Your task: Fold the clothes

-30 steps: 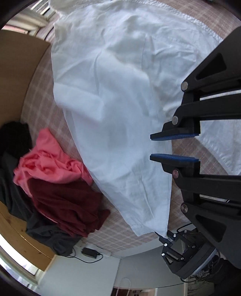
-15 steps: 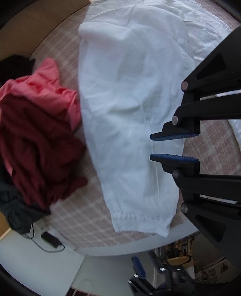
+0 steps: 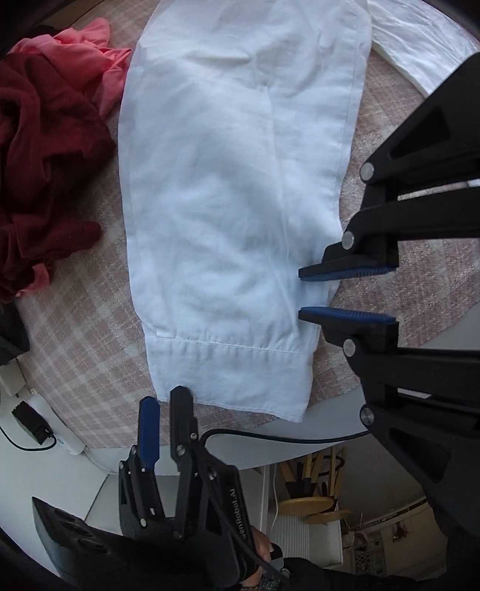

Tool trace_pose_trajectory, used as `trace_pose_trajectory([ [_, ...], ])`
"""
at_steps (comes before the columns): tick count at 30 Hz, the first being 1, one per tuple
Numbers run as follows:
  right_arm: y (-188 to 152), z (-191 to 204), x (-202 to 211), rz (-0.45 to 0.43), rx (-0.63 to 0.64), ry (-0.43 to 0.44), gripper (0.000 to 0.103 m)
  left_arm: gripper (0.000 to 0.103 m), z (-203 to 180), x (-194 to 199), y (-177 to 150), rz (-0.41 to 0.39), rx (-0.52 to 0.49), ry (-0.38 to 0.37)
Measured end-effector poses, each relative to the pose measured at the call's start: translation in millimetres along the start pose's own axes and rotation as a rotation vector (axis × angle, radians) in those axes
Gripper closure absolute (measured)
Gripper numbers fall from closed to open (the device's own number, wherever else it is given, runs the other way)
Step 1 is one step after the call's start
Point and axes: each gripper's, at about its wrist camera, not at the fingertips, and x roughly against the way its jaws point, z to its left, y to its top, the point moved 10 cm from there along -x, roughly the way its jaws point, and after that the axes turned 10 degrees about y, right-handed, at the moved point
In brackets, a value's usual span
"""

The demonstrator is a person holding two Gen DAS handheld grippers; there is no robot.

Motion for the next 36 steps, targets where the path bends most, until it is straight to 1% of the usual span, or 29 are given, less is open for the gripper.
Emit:
trace_pose_trajectory([
  [1, 1.5, 0.2, 2.1, -0.001, -0.002, 0.006, 0.088, 0.066, -4.6, -1.1, 0.3, -0.005, -0.022, 0.006],
  [3, 4.6, 0.6, 6.2, -0.004, -0.006, 0.018, 0.088, 0.056, -13.4, -2.3, 0.6, -0.006, -0.065, 0.019],
  [5, 7.9, 1.8, 9.8, -0.005, -0.003, 0.017, 0.088, 0.052, -19.7, -3.3, 0.8, -0.010, -0.088, 0.028],
  [6, 9.7, 2.5, 11.0, -0.005, -0.001, 0.015, 0.088, 0.052, -22.1, -3.6, 1.0, -0.012, -0.093, 0.031],
  [7, 11.5, 3.2, 12.3, -0.005, 0.000, 0.013, 0.088, 0.053, -23.3, -3.4, 1.0, -0.016, -0.093, 0.032],
  [8, 13.5, 3.6, 13.9, -0.007, -0.003, 0.014, 0.088, 0.056, -24.3, -3.1, 1.2, -0.022, -0.093, 0.038],
  [9, 15.4, 3.6, 15.4, -0.011, -0.010, 0.020, 0.088, 0.065, -25.6, -2.8, 1.3, -0.027, -0.093, 0.042],
  [10, 17.4, 3.6, 16.9, -0.014, -0.016, 0.027, 0.088, 0.071, -28.4, -1.6, 1.3, -0.030, -0.090, 0.028],
  [11, 19.3, 3.6, 18.5, -0.018, -0.023, 0.033, 0.088, 0.079, -30.5, -0.9, 0.8, -0.034, -0.094, 0.025],
  [14, 24.3, 2.2, 23.0, -0.024, -0.045, 0.058, 0.088, 0.091, -42.6, 0.9, -1.4, -0.038, -0.113, 0.026],
  [17, 29.1, 3.5, 25.6, -0.028, -0.044, 0.059, 0.088, 0.094, -54.0, 10.7, -2.8, -0.059, -0.125, 0.023],
  [19, 32.2, 3.1, 28.3, -0.032, -0.060, 0.066, 0.088, 0.095, -61.3, 22.1, -3.6, -0.092, -0.092, -0.027],
  [21, 35.1, 1.8, 30.5, -0.036, -0.079, 0.081, 0.088, 0.095, -70.6, 31.0, -7.9, -0.116, -0.029, -0.114],
  [24, 33.4, -20.0, 42.2, -0.042, -0.123, 0.128, 0.088, 0.096, -84.4, 44.1, -13.4, -0.148, 0.053, -0.235],
  [26, 37.1, -22.5, 45.6, -0.047, -0.141, 0.141, 0.088, 0.096, -94.6, 43.4, -18.9, -0.149, 0.057, -0.254],
  [29, 40.1, -22.1, 47.5, -0.051, -0.148, 0.142, 0.088, 0.096, -108.1, 37.3, -28.9, -0.127, 0.036, -0.230],
  [32, 43.3, -21.3, 48.0, -0.054, -0.144, 0.133, 0.088, 0.096, -110.7, 36.3, -27.7, -0.133, 0.035, -0.209],
  [34, 44.5, -24.4, 49.6, -0.057, -0.154, 0.138, 0.088, 0.096, -92.5, 38.6, -20.1, -0.135, 0.049, -0.175],
  [36, 42.4, -26.1, 49.9, -0.062, -0.163, 0.140, 0.088, 0.097, -72.1, 40.9, -6.9, -0.137, 0.091, -0.140],
])
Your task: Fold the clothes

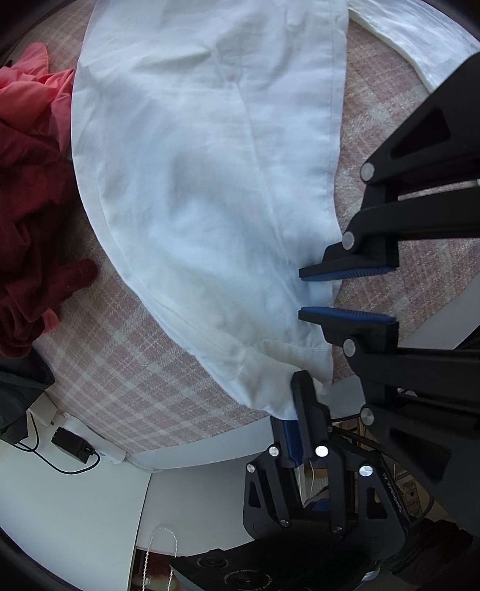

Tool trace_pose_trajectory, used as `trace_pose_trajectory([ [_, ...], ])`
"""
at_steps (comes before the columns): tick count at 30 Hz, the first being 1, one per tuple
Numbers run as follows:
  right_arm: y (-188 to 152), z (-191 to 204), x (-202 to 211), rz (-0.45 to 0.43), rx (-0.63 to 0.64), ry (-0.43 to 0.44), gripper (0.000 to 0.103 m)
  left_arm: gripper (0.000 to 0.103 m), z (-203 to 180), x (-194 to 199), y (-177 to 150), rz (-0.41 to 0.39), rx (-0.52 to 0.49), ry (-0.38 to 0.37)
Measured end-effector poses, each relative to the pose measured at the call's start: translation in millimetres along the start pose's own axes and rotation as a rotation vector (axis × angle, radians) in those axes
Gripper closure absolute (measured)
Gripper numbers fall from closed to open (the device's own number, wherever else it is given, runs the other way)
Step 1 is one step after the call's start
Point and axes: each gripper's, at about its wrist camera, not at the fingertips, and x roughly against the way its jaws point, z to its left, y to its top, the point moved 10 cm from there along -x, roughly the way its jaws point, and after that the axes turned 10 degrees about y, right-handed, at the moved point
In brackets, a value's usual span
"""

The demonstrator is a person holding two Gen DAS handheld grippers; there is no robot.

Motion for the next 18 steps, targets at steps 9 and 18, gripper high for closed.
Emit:
trace_pose_trajectory([
  [9, -44.2, -57.8, 75.1, -0.246, -0.135, 0.022, 0.088, 0.097, 63.5, 58.9, 56.7, -0.136, 0.195, 0.029],
  [18, -67.6, -203.8, 187.9, -0.458, -0.356, -0.156, 0.088, 0.097, 79.8, 153.2, 160.1, -0.347, 0.145, 0.120],
])
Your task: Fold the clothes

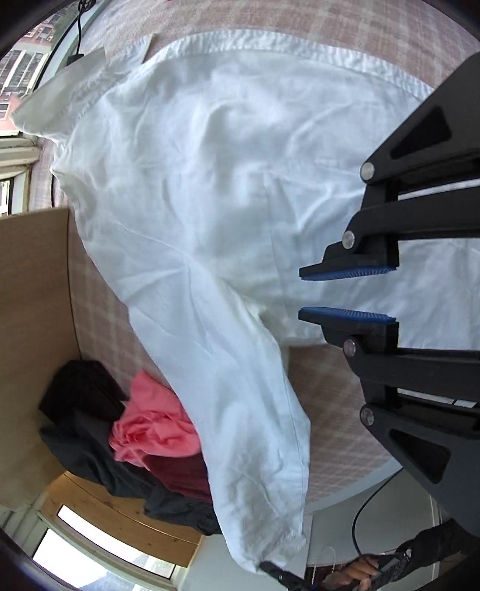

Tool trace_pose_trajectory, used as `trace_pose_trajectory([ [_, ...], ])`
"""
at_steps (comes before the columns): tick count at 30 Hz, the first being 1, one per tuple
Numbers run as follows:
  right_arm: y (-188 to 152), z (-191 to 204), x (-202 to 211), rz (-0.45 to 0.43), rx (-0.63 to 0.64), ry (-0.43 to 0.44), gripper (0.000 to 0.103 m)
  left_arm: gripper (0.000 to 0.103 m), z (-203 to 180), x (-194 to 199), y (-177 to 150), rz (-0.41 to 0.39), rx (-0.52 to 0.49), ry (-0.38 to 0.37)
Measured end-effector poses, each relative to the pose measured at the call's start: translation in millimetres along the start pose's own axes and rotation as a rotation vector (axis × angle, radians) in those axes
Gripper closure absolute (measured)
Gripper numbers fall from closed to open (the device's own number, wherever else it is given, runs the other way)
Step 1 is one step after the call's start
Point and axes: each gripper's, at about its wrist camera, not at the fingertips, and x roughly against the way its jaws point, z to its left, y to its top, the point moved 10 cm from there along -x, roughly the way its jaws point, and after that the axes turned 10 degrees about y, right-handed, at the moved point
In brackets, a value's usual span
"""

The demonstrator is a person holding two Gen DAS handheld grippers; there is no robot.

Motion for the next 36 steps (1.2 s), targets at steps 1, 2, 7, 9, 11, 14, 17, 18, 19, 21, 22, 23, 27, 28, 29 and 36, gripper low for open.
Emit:
trace_pose_trajectory([
  [1, 6.4, -2.2, -1.5, -0.005, 0.003, 0.004, 0.088, 0.097, -7.6, 6.9, 11.0, -0.025, -0.021, 0.001],
  [2, 10.9, -1.8, -7.9, 0.004, 0.004, 0.012, 0.088, 0.097, -12.3, 12.8, 18.8, -0.041, -0.034, 0.001],
  [7, 16.0, -5.6, -51.4, 0.074, 0.028, -0.056, 0.088, 0.097, -14.1, 17.1, 36.0, -0.052, -0.054, 0.017],
  [9, 15.2, -4.6, -44.6, 0.084, 0.031, -0.038, 0.088, 0.097, -8.4, 6.2, 34.8, -0.024, -0.052, 0.031],
  [11, 14.4, -3.6, -37.7, 0.094, 0.034, -0.020, 0.088, 0.097, -2.5, -10.1, 32.0, 0.013, -0.054, 0.049],
  [14, 14.7, 3.5, -23.2, 0.094, 0.045, 0.019, 0.088, 0.097, 1.2, -25.5, 33.0, 0.040, -0.046, 0.047],
  [17, 22.3, 19.5, -14.7, 0.068, 0.072, 0.035, 0.088, 0.097, 0.7, -25.7, 36.6, 0.036, -0.038, 0.030],
  [18, 25.5, 22.2, -20.2, 0.073, 0.077, 0.031, 0.088, 0.097, 0.1, -22.6, 37.8, 0.030, -0.039, 0.028],
  [19, 28.8, 26.2, -30.0, 0.086, 0.078, 0.032, 0.088, 0.097, -1.4, -17.6, 39.1, 0.017, -0.038, 0.018],
  [21, 30.3, 28.4, -52.7, 0.122, 0.069, 0.042, 0.088, 0.097, -5.0, -6.6, 39.7, 0.000, -0.030, -0.014],
  [22, 30.4, 25.4, -66.4, 0.143, 0.073, 0.015, 0.088, 0.097, -6.6, -3.6, 37.1, 0.004, -0.035, -0.022],
  [23, 29.9, 23.1, -73.9, 0.157, 0.076, -0.004, 0.088, 0.097, -8.5, -3.1, 33.3, 0.008, -0.053, -0.017],
  [27, 36.4, 29.0, -64.9, 0.155, 0.094, -0.021, 0.088, 0.097, 2.1, -16.9, 14.1, 0.058, -0.074, 0.040],
  [28, 41.3, 35.6, -57.5, 0.137, 0.105, -0.009, 0.088, 0.097, 6.8, -21.7, 8.7, 0.077, -0.063, 0.043],
  [29, 46.9, 43.5, -54.4, 0.129, 0.123, 0.000, 0.088, 0.097, 11.4, -26.4, 3.1, 0.095, -0.051, 0.047],
  [36, 89.8, 64.5, -95.4, 0.196, 0.200, -0.049, 0.088, 0.097, 33.8, -42.5, -60.5, 0.238, 0.020, 0.022],
])
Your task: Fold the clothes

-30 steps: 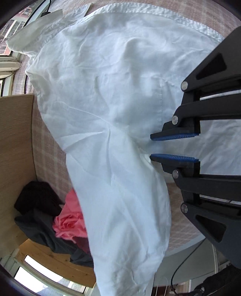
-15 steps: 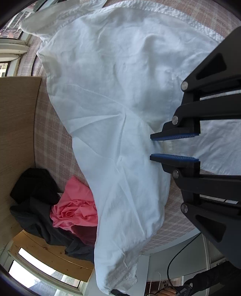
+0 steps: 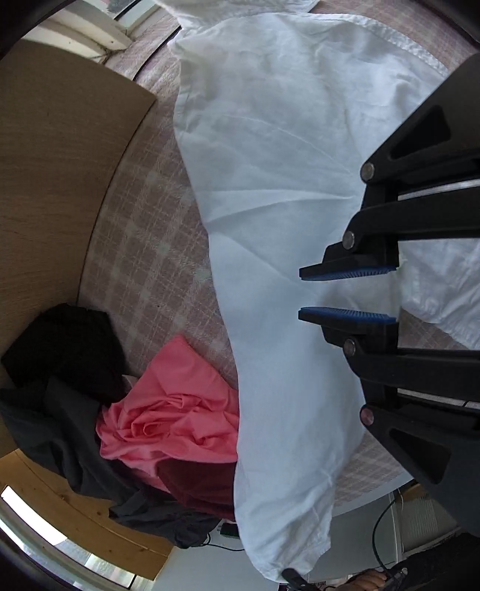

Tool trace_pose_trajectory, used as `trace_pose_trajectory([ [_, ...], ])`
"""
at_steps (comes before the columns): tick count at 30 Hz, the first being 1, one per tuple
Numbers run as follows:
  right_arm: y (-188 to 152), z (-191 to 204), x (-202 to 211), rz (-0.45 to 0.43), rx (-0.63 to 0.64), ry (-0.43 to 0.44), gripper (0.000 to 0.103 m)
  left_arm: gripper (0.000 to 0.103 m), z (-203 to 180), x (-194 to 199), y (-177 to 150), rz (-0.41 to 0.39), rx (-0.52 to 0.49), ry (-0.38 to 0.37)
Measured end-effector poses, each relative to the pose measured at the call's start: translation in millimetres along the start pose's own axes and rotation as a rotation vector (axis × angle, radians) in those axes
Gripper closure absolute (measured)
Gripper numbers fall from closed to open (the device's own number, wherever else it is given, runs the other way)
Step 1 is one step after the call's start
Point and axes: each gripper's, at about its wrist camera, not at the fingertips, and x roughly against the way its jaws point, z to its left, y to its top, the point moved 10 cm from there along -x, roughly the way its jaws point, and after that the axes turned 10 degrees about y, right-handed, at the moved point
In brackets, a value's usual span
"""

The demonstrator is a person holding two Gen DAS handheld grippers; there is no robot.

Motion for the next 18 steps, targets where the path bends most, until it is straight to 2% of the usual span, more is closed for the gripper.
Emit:
trace_pose_trajectory([
  [3, 14.4, -0.7, -21.1, 0.057, 0.018, -0.033, 0.088, 0.096, -5.6, -5.7, -33.1, 0.044, -0.003, -0.019],
  [5, 20.0, -10.7, -29.2, 0.068, 0.001, -0.079, 0.088, 0.096, -11.3, -9.5, -57.5, 0.074, -0.010, -0.031],
  [8, 24.4, -21.5, -32.2, 0.056, -0.033, -0.084, 0.088, 0.096, -25.7, -21.0, -93.8, 0.134, -0.028, -0.053],
  [12, 26.9, -22.3, -26.3, 0.087, -0.064, -0.037, 0.087, 0.097, -47.2, -38.9, -122.8, 0.180, -0.064, -0.086],
  [14, 31.7, -15.6, -15.1, 0.072, -0.101, 0.045, 0.086, 0.097, -62.1, -45.2, -135.7, 0.199, -0.084, -0.135],
  [16, 39.5, -12.0, -2.4, 0.042, -0.166, 0.103, 0.078, 0.097, -78.6, -51.9, -152.1, 0.228, -0.133, -0.161],
  [17, 43.6, -10.2, 4.0, 0.027, -0.198, 0.131, 0.070, 0.097, -86.5, -55.5, -160.9, 0.247, -0.155, -0.176],
  [18, 48.4, -8.3, 8.2, 0.016, -0.206, 0.131, 0.066, 0.097, -94.0, -59.4, -170.4, 0.271, -0.172, -0.193],
])
